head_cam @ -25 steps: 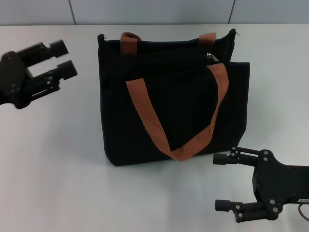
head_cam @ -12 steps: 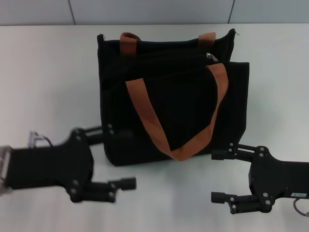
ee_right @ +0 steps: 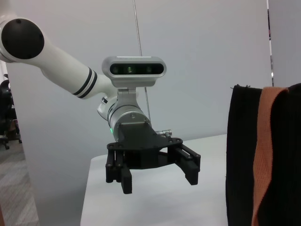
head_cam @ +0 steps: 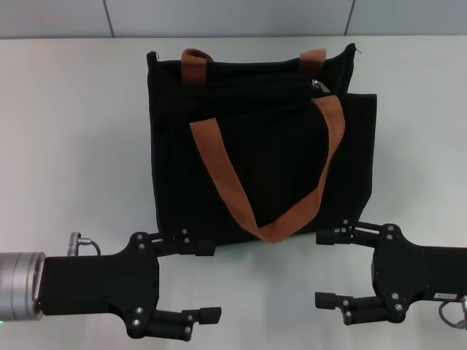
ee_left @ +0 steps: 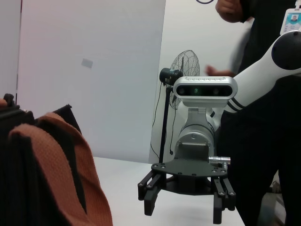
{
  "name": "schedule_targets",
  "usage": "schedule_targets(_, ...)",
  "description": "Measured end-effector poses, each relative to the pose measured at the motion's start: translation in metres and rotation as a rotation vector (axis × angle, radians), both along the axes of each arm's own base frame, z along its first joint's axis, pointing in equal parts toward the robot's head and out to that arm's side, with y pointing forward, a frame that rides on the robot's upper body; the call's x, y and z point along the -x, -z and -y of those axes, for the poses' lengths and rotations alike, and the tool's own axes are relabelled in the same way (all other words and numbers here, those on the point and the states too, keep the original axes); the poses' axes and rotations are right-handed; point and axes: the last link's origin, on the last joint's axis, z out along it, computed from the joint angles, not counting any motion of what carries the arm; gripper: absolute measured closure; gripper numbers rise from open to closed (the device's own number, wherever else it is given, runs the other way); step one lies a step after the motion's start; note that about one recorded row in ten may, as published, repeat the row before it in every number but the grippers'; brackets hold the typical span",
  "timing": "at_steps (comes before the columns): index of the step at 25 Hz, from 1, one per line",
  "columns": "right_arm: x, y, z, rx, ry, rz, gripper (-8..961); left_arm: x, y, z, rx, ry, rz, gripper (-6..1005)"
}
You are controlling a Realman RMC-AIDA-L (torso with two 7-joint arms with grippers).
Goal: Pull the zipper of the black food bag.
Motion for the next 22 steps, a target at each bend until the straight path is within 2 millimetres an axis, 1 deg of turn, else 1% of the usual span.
schedule_targets(16, -0.0009, 0.0018, 0.0004, -0.001, 0.008, 0.001, 114, -0.0008, 0.0012, -0.0005, -0.002, 0.001, 0.0, 173)
schedule_targets(22, 0.0006, 0.0023, -0.0023, -0.004, 0.004, 0.002, 114, -0.0013, 0.0015, -0.001, -0.001, 0.002, 0.001, 174)
